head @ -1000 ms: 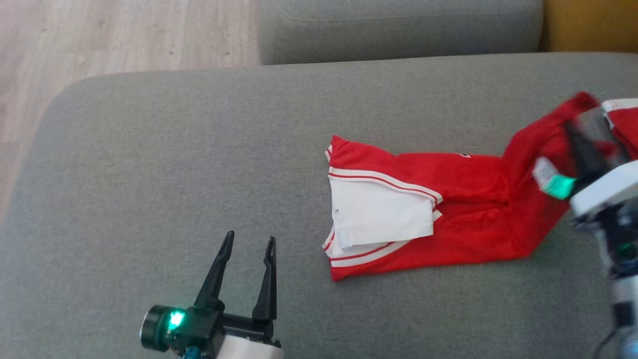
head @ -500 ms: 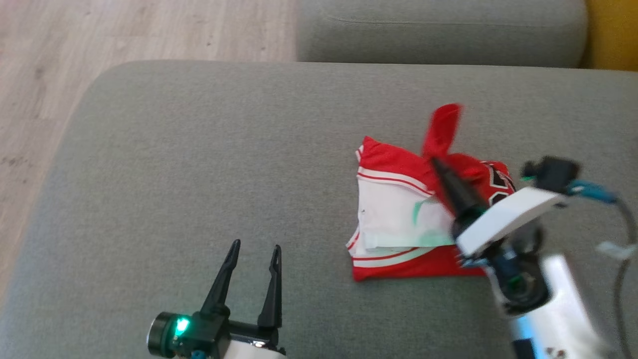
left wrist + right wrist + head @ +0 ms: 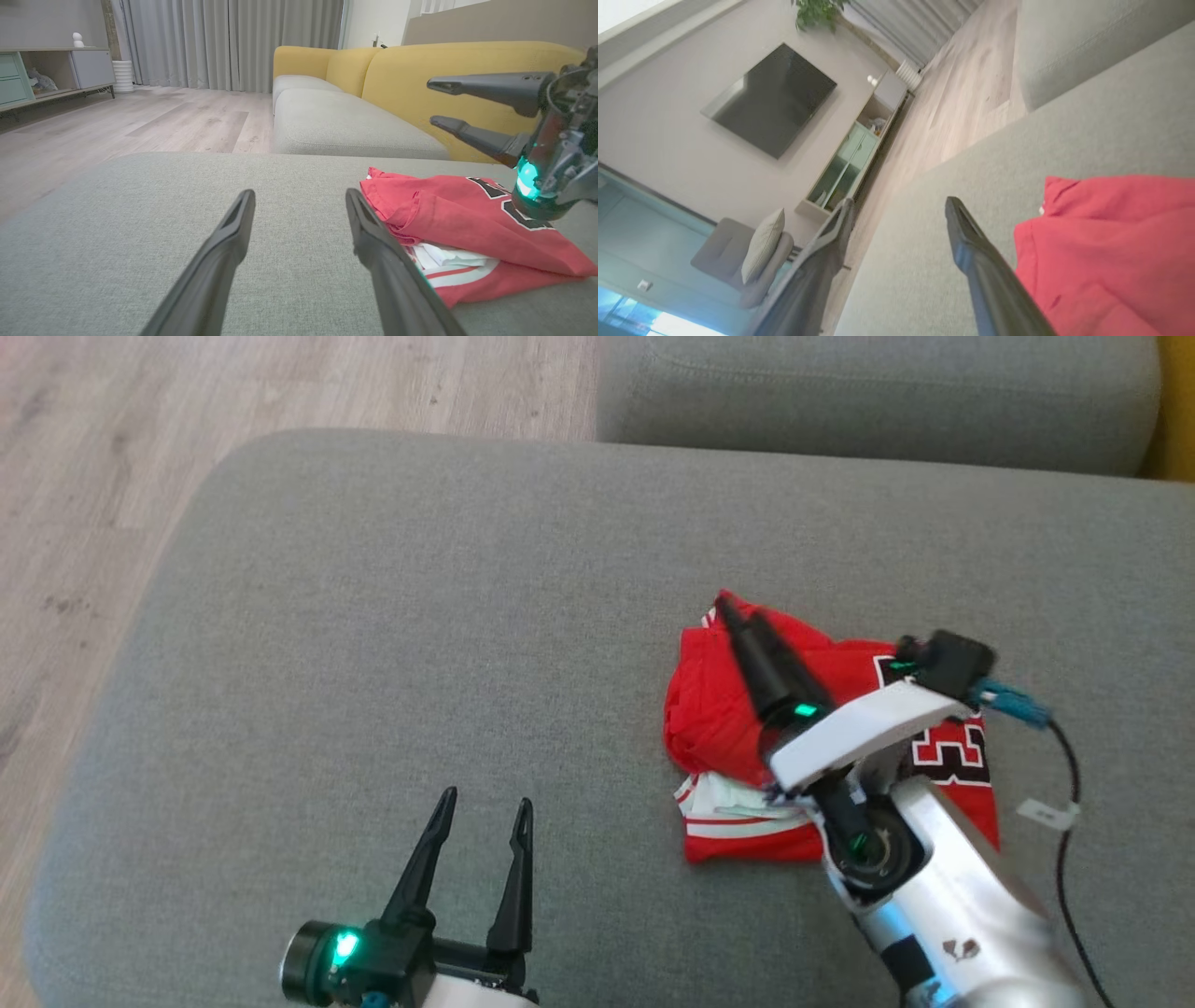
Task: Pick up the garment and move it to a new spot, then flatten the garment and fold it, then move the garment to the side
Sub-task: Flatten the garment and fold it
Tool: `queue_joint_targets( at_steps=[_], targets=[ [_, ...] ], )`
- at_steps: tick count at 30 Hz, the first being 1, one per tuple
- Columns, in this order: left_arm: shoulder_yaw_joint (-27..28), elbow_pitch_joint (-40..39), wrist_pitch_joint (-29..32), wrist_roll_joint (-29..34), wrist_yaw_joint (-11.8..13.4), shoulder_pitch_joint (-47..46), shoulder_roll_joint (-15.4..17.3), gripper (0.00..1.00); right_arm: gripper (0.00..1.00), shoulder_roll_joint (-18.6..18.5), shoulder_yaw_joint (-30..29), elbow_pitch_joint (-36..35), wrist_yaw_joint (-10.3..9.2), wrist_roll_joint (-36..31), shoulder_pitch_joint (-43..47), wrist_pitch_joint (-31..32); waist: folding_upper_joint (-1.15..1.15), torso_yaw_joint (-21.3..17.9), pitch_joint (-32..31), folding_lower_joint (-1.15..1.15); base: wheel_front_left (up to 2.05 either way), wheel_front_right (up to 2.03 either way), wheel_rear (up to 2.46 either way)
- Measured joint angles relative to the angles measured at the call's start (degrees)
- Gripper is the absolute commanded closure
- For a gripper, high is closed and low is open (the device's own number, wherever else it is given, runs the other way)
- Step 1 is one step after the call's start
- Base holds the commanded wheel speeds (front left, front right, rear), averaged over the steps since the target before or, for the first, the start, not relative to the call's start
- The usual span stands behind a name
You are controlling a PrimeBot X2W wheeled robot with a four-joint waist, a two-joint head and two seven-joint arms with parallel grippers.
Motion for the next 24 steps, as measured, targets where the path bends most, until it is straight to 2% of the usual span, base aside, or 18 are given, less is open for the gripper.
queue_joint_targets(
  at_steps=[2, 4, 7, 12, 13, 14, 15, 20, 24],
  targets=[
    [0.15, 0.04, 0.00, -0.42, 0.00, 0.01, 0.00, 0.00, 0.00, -0.03, -0.59, 0.48, 0.00, 0.74, -0.70, -3.08, 0.00, 0.02, -0.51, 0.00, 0.00, 0.00, 0.00],
    [0.37, 0.13, 0.00, -0.47, 0.02, 0.15, -0.01, 0.00, 0.00, -0.16, -3.47, 1.21, 0.00, -2.04, -0.74, -6.55, 0.00, -0.20, -1.65, 0.00, 0.00, 0.00, 0.00],
    [0.63, 0.09, 0.00, -0.48, 0.03, 0.38, -0.01, 0.00, 0.00, -1.81, -7.99, 1.40, 0.00, -5.42, 0.06, -8.48, 0.00, -0.58, -3.21, 0.00, 0.00, 0.00, 0.00],
    [1.80, -0.44, 0.00, -0.56, 0.03, 3.25, -0.01, 0.00, 0.00, -8.00, -10.78, 1.38, 0.00, -10.74, 6.78, -8.48, 0.00, -1.65, -5.81, -0.01, 0.00, 0.00, 0.00],
    [1.91, -0.45, 0.00, -0.58, 0.03, 3.67, 0.00, 0.00, 0.05, -8.68, -11.07, 1.52, 0.00, -10.76, 8.20, -7.48, 0.00, -1.79, -6.13, -0.01, 0.00, 0.00, 0.00],
    [1.90, -0.47, 0.00, -0.79, 0.01, 3.82, -0.01, 0.00, 0.81, -9.28, -11.03, 2.01, 0.00, -10.76, 9.31, -5.87, 0.00, -1.86, -6.34, -0.01, 0.00, 0.00, 0.00],
    [1.86, -0.58, 0.00, -1.12, -0.01, 3.74, -0.01, 0.00, 1.00, -9.91, -10.81, 2.67, 0.00, -10.73, 10.26, -3.94, 0.00, -1.76, -6.40, -0.01, 0.00, 0.00, 0.00],
    [1.57, -0.73, 0.00, -1.72, -0.02, 3.70, -0.01, 0.00, 1.00, -10.78, -9.48, 5.67, 0.00, -5.68, 10.34, 7.47, 0.00, -0.42, -5.92, -0.01, 0.00, 0.00, 0.00],
    [0.49, -0.59, 0.00, -2.01, -0.10, 3.68, 0.00, 0.00, 1.00, -10.80, -7.27, 9.88, 0.00, -1.46, 6.35, 17.29, 0.00, 0.99, -5.15, -0.01, 0.00, 0.00, 0.00]
  ],
)
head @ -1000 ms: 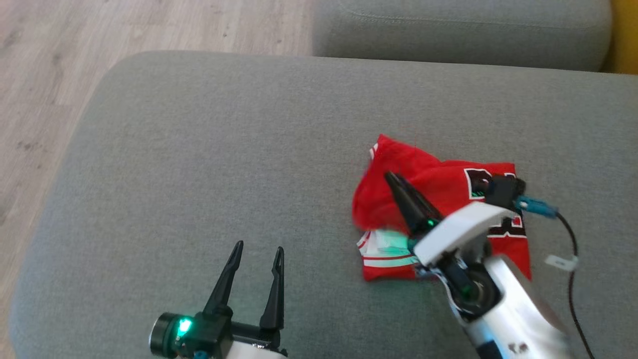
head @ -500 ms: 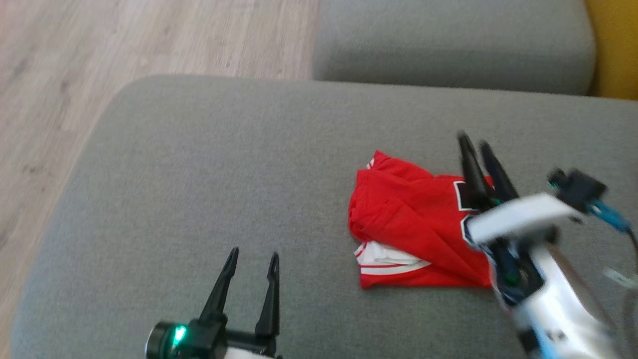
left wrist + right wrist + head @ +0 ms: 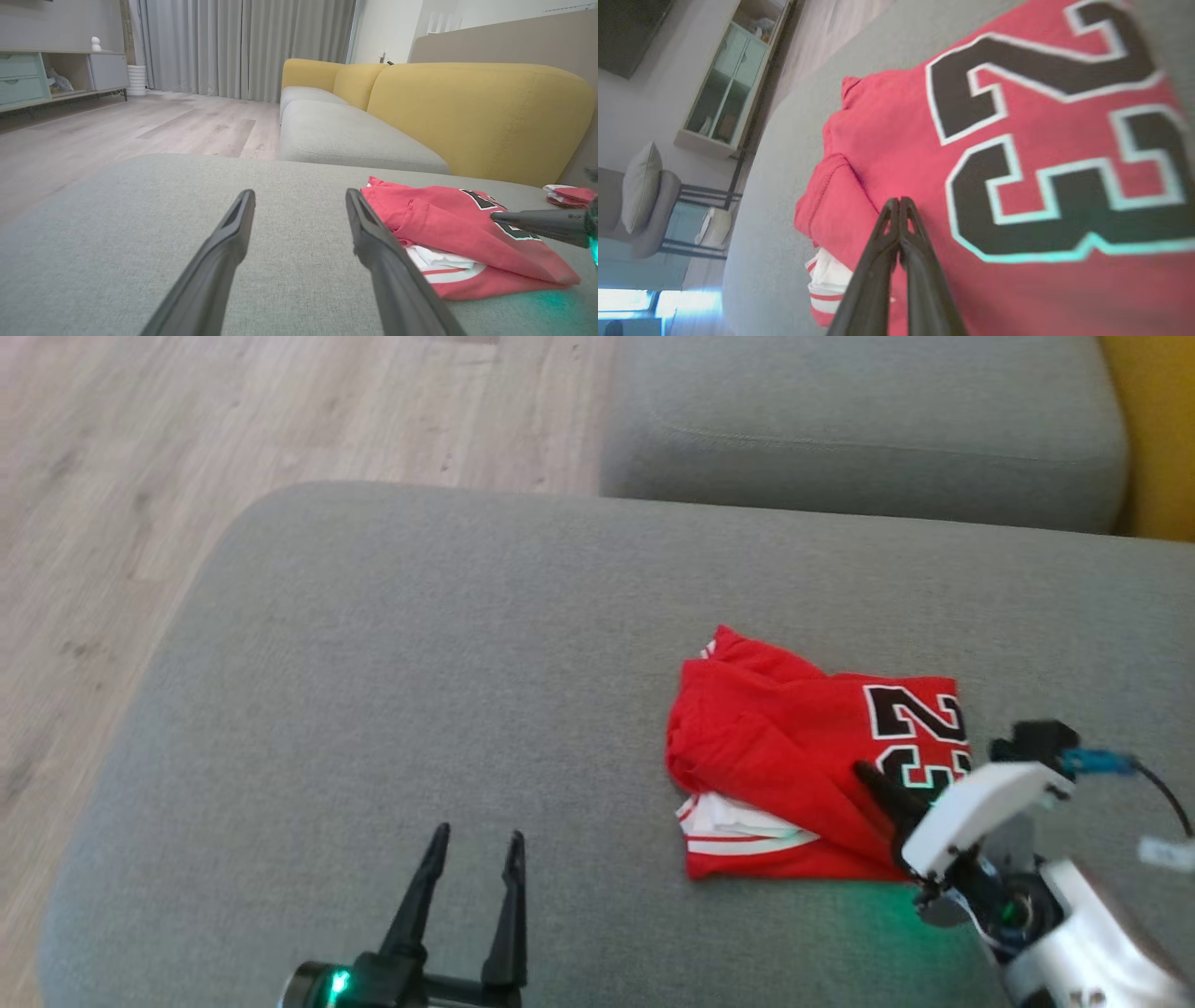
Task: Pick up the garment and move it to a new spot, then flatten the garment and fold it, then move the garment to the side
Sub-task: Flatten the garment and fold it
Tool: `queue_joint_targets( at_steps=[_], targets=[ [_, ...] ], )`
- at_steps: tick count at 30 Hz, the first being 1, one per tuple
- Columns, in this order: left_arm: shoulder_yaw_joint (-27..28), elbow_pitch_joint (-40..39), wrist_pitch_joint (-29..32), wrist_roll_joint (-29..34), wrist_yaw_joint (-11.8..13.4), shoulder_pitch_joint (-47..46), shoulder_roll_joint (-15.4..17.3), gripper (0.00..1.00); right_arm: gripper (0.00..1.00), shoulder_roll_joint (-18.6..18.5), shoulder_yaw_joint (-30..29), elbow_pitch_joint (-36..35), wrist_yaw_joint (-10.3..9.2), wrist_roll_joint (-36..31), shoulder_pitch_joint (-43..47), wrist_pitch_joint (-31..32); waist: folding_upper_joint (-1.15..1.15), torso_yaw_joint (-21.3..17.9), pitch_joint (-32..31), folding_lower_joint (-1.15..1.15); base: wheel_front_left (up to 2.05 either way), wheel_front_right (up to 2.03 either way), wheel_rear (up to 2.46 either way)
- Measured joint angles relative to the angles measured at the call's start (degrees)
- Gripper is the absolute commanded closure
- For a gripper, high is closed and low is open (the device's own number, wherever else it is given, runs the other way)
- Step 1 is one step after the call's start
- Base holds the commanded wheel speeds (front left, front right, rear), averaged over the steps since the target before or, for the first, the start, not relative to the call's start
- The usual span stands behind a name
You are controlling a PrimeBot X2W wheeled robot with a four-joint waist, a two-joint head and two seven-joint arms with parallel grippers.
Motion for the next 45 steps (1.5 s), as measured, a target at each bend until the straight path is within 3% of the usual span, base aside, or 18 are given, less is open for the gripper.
queue_joint_targets(
  at_steps=[7, 13, 16, 17, 18, 20, 21, 24, 29, 32, 37, 45],
  targets=[
    [-1.43, 0.49, 0.00, 0.00, -0.42, -0.13, 0.01, 0.00, 1.00, -1.40, 4.34, 4.57, 0.00, 3.59, -4.01, 11.52, 0.00, 2.67, 1.41, 0.00, 0.00, 0.00, 0.00],
    [-0.74, 0.54, 0.00, -0.15, 0.10, -0.18, 0.00, 0.00, 1.00, -3.11, 7.86, -4.16, 0.00, 9.59, -0.26, 17.09, 0.00, 1.74, 1.20, 0.00, 0.00, 0.00, 0.00],
    [-0.53, 0.57, 0.00, -0.15, 0.09, -0.14, 0.00, 0.00, 1.00, -3.70, 8.69, -9.04, 0.00, 10.89, 4.94, 15.71, 0.00, 0.66, 0.46, 0.00, 0.00, 0.00, 0.00],
    [-0.48, 0.57, 0.00, -0.15, 0.09, -0.13, 0.00, 0.00, 0.64, -3.67, 8.32, -10.59, 0.00, 10.88, 6.75, 13.11, 0.00, 0.31, 0.18, 0.00, 0.00, 0.00, 0.00],
    [-0.33, 0.56, 0.00, -0.15, 0.10, -0.13, 0.00, 0.00, 0.02, -3.56, 7.67, -12.11, 0.00, 10.70, 8.29, 9.44, 0.00, -0.03, -0.08, 0.00, 0.00, 0.00, 0.00],
    [0.04, 0.55, 0.00, -0.15, 0.14, -0.09, 0.00, 0.00, 0.00, -3.38, 6.47, -14.86, 0.00, 7.58, 10.26, -0.14, 0.00, -0.72, -0.62, 0.00, 0.00, 0.00, 0.00],
    [0.04, 0.55, 0.00, -0.15, 0.14, -0.09, 0.00, 0.00, 0.00, -3.38, 6.47, -14.86, 0.00, 7.58, 10.26, -0.14, 0.00, -0.72, -0.62, 0.00, 0.00, 0.00, 0.00],
    [0.53, 0.53, 0.00, -0.15, 0.43, 0.03, -0.01, 0.00, 0.00, -3.39, 6.49, -17.37, 0.00, -1.01, 11.39, -14.47, 0.00, -1.79, -1.61, 0.00, 0.00, 0.00, 0.00],
    [2.21, 0.46, 0.00, -0.54, 1.33, 2.04, 0.00, 0.00, 0.00, -2.12, 4.59, -13.49, 0.00, -12.59, 17.36, -31.54, 0.00, -3.19, -3.92, 0.00, 0.00, 0.00, 0.00],
    [3.14, 0.51, 0.00, -0.57, 2.35, 4.13, -0.02, 0.00, 0.00, -0.16, -0.25, -11.16, 0.00, -20.09, 21.59, -33.14, 0.00, -3.95, -5.45, -0.01, 0.00, 0.00, 0.00],
    [5.32, 0.41, 0.00, -0.49, 3.57, 6.89, 0.00, 0.00, 0.00, 5.24, -10.57, -18.26, 0.00, -32.22, 25.42, -33.18, 0.00, -5.42, -8.12, -0.01, 0.00, 0.00, 0.00],
    [7.62, 0.44, 0.00, 1.37, 3.64, 9.48, 0.05, 0.00, 0.00, 6.83, -12.41, -20.51, 0.00, -41.36, 31.13, -33.18, 0.00, -6.93, -11.11, -0.01, 0.00, 0.00, 0.00]
  ],
)
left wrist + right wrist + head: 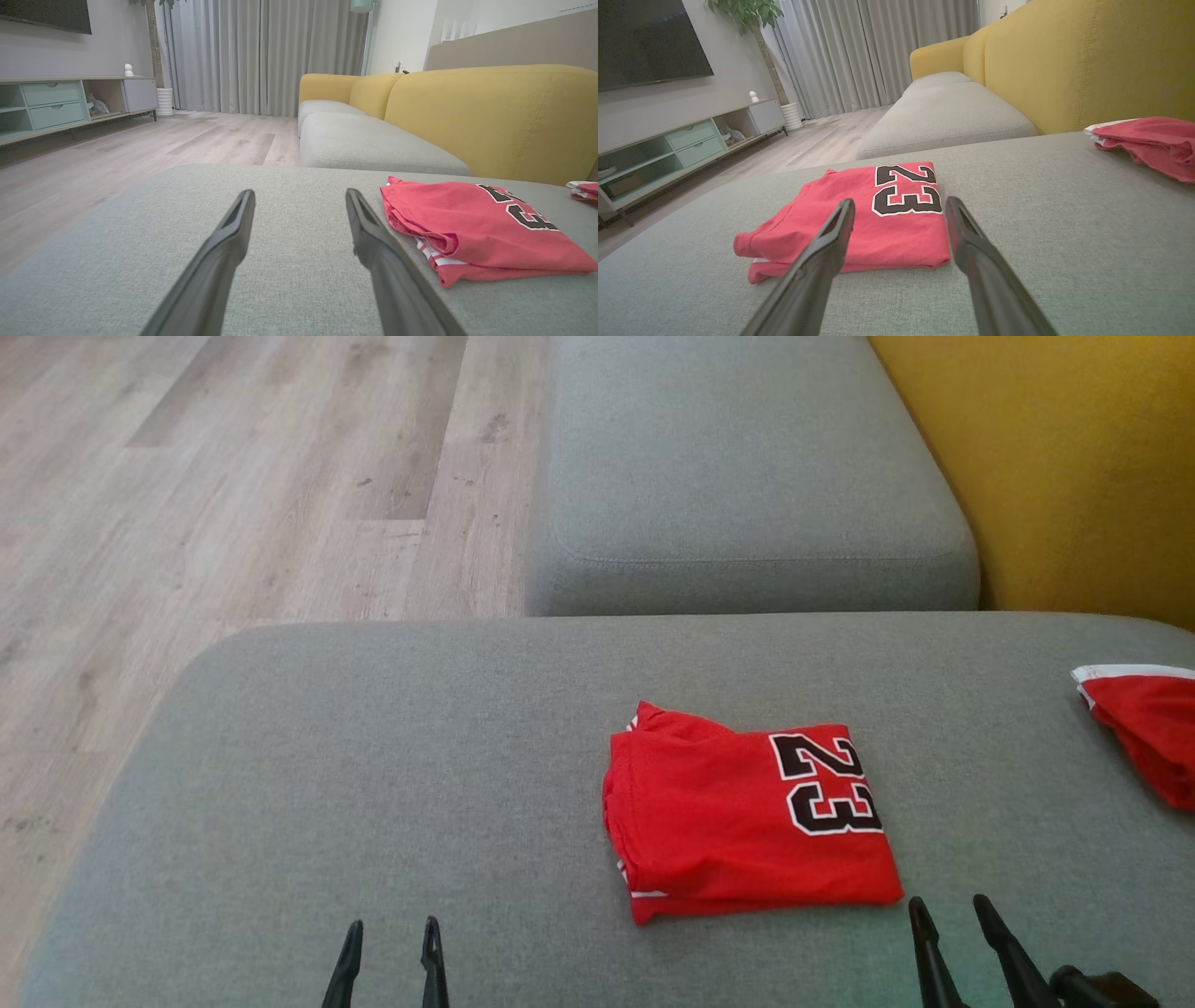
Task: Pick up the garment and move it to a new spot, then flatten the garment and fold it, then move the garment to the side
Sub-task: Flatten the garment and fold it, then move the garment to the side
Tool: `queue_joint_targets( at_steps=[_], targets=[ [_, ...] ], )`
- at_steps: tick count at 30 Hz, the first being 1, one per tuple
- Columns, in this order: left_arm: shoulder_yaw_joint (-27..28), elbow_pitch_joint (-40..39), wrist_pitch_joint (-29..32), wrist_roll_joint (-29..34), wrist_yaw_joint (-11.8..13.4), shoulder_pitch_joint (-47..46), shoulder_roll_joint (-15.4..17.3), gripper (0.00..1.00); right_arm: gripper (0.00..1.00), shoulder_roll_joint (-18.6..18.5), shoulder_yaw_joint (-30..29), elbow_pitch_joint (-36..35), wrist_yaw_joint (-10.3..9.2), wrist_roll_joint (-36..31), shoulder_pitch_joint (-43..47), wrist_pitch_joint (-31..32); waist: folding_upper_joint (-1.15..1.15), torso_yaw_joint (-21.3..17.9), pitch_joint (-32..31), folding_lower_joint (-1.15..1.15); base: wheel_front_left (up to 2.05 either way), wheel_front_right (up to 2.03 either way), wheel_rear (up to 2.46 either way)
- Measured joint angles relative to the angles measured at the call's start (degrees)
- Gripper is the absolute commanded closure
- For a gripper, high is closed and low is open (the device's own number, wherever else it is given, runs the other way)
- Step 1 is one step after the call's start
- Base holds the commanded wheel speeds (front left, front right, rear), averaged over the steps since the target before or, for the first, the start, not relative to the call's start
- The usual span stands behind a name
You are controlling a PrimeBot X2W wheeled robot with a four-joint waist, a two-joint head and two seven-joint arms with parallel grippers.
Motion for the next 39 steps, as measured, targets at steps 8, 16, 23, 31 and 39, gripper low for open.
queue_joint_targets(
  at_steps=[8, 16, 23, 31, 39],
  targets=[
    [0.32, 0.07, 0.00, 0.77, -0.01, 0.00, -0.01, 0.00, 0.00, 1.42, -0.97, 0.30, 0.00, -2.47, 0.42, 0.00, 0.00, 0.43, -0.56, 0.00, 0.00, 0.00, 0.00],
    [0.80, 0.65, 0.00, 1.29, -0.05, 0.01, -0.01, 0.00, 0.00, 2.02, -2.04, 0.59, 0.00, -3.41, 0.43, 0.00, 0.00, 0.75, -0.51, 0.01, 0.00, 0.00, 0.00],
    [0.91, 0.86, 0.00, 1.29, -0.11, 0.01, -0.01, 0.00, 0.00, 2.04, -2.26, 0.70, 0.00, -4.39, 0.46, 0.00, 0.00, 0.72, 0.03, 0.01, 0.00, 0.00, 0.00],
    [-0.12, 0.45, 0.00, 1.27, 0.48, -0.03, 0.09, 0.00, 0.00, 2.00, -2.94, 7.58, 0.00, -4.33, -1.56, 0.00, 0.00, 0.32, 3.32, 0.01, 0.00, 0.00, 0.00],
    [-2.50, -0.15, 0.00, 1.29, 0.99, -1.58, -0.02, 0.00, 0.00, -1.03, -5.11, 17.47, 0.01, -2.47, -17.96, 2.18, 0.00, 0.50, 8.75, 0.02, 0.00, 0.00, 0.00]
  ],
)
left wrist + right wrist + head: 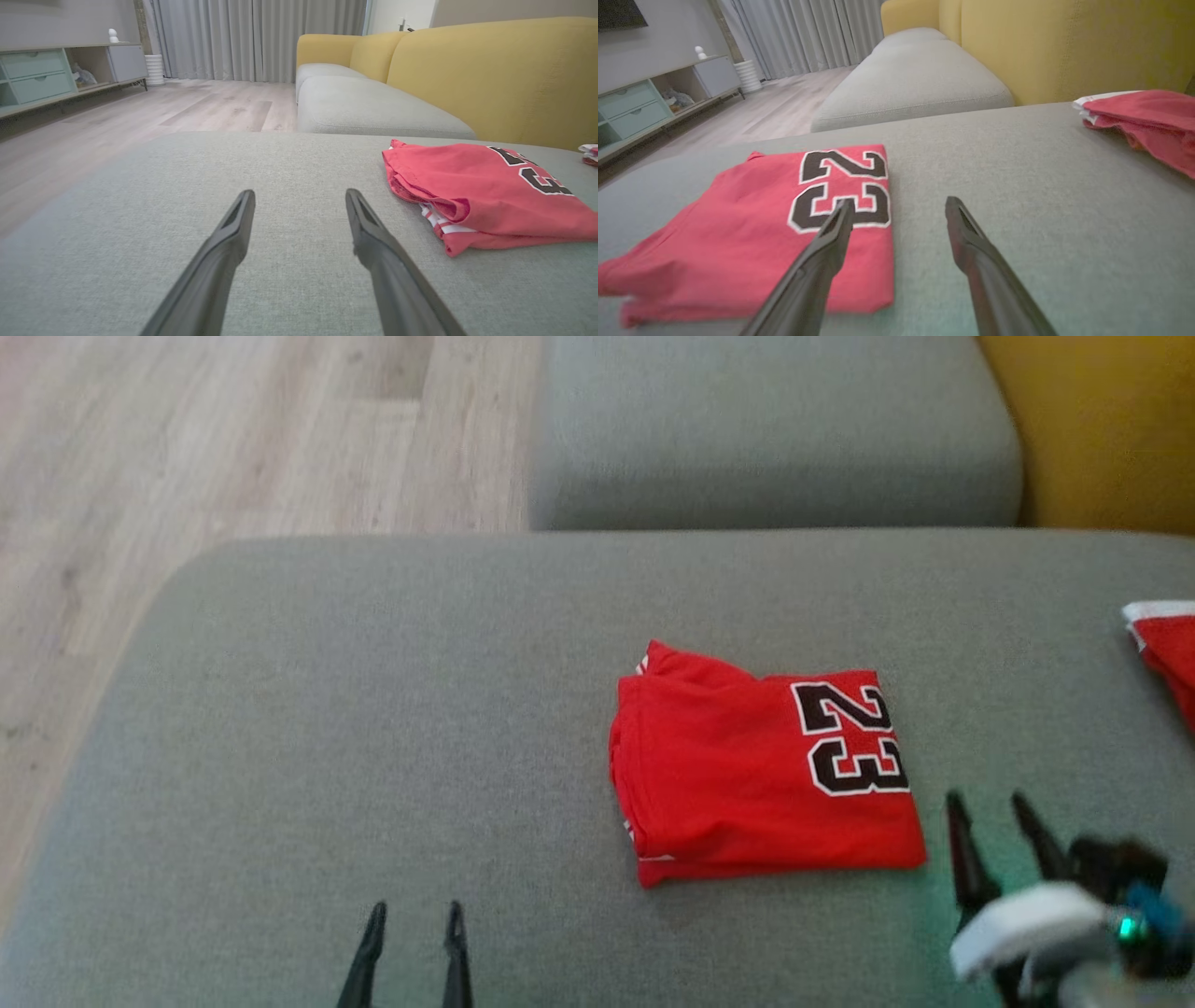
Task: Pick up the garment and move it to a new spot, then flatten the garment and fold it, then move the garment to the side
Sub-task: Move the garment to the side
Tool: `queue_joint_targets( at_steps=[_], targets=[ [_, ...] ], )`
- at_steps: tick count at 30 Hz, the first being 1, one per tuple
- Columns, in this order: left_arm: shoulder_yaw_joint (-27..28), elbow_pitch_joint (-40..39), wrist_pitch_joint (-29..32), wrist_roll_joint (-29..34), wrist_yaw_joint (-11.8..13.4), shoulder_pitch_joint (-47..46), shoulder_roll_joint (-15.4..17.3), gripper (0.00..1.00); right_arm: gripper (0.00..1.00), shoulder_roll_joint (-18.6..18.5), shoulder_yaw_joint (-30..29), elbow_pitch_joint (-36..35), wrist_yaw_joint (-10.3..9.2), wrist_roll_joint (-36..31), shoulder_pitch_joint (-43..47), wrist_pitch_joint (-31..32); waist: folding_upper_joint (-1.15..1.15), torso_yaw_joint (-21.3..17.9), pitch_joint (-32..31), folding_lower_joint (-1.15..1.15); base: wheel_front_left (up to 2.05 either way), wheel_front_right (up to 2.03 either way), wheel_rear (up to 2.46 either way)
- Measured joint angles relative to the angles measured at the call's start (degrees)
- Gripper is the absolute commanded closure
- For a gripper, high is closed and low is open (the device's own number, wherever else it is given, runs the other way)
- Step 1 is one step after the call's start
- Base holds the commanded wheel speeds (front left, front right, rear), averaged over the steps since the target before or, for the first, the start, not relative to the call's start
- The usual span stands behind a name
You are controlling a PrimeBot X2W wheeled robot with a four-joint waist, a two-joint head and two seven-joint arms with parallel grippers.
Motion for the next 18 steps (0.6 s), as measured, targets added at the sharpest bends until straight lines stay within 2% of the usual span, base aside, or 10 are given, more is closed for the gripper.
queue_joint_targets(
  at_steps=[6, 18],
  targets=[
    [-1.66, 0.54, 0.00, 0.00, -0.01, -2.23, -0.02, 0.00, 0.00, -2.32, 0.36, 6.49, -0.01, 2.85, -8.53, 5.44, 0.00, 0.64, 2.84, 0.00, 0.00, 0.00, 0.00],
    [-3.74, 1.27, 0.00, -0.01, 0.03, -6.51, -0.03, 0.00, 0.00, -3.24, 9.44, 18.39, 0.00, 11.63, -17.56, 8.55, 0.00, 2.92, 8.23, -0.01, 0.00, 0.00, 0.00]
  ],
)
